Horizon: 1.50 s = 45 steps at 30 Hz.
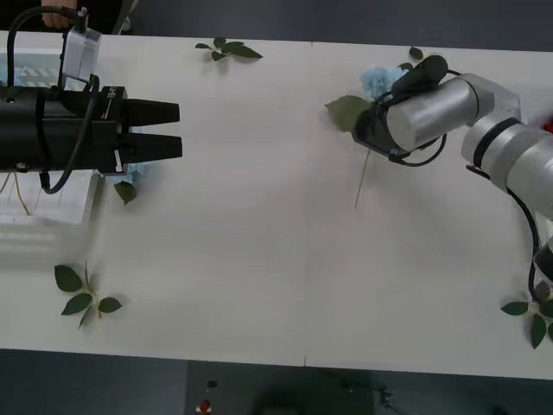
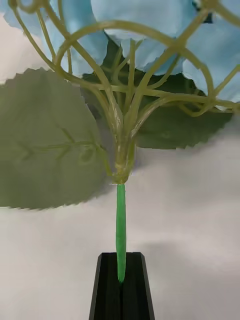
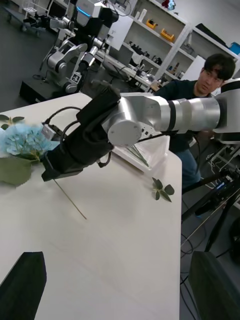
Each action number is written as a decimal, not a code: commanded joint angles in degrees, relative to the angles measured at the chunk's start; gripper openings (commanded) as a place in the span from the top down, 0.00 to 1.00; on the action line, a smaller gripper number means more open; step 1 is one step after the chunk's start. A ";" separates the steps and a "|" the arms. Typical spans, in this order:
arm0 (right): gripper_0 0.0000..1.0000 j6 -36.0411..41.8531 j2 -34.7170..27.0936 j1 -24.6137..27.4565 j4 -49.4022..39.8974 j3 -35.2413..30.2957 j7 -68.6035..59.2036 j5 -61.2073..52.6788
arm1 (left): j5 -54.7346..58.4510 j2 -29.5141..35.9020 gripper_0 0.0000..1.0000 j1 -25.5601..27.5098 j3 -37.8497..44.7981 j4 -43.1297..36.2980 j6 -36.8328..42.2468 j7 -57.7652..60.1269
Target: Put the red flowers into the right box and the blue flowers into the left box
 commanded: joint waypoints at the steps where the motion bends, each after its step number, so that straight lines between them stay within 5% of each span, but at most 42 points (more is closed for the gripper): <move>1: 1.00 0.38 -6.67 2.34 -10.28 -7.02 10.35 -1.73 | 0.76 1.52 0.17 0.38 1.00 -0.62 0.20 -0.14; 11: 1.00 1.00 -18.36 16.23 -35.06 -21.34 27.05 -14.65 | 0.76 1.52 0.17 0.38 1.00 -0.62 0.20 -0.14; 21: 1.00 1.09 -20.65 28.97 -49.30 -35.93 57.29 -40.93 | 0.76 1.52 0.17 0.38 1.00 -0.62 0.20 -0.14; 32: 1.00 1.26 -17.57 30.82 -51.94 -36.90 91.39 -58.68 | 0.76 1.52 0.17 0.38 1.00 -0.62 0.20 -0.14; 45: 1.00 -0.41 -10.72 30.47 -56.16 -36.90 96.40 -63.96 | 0.76 1.52 0.17 0.38 1.00 -0.62 0.20 -0.14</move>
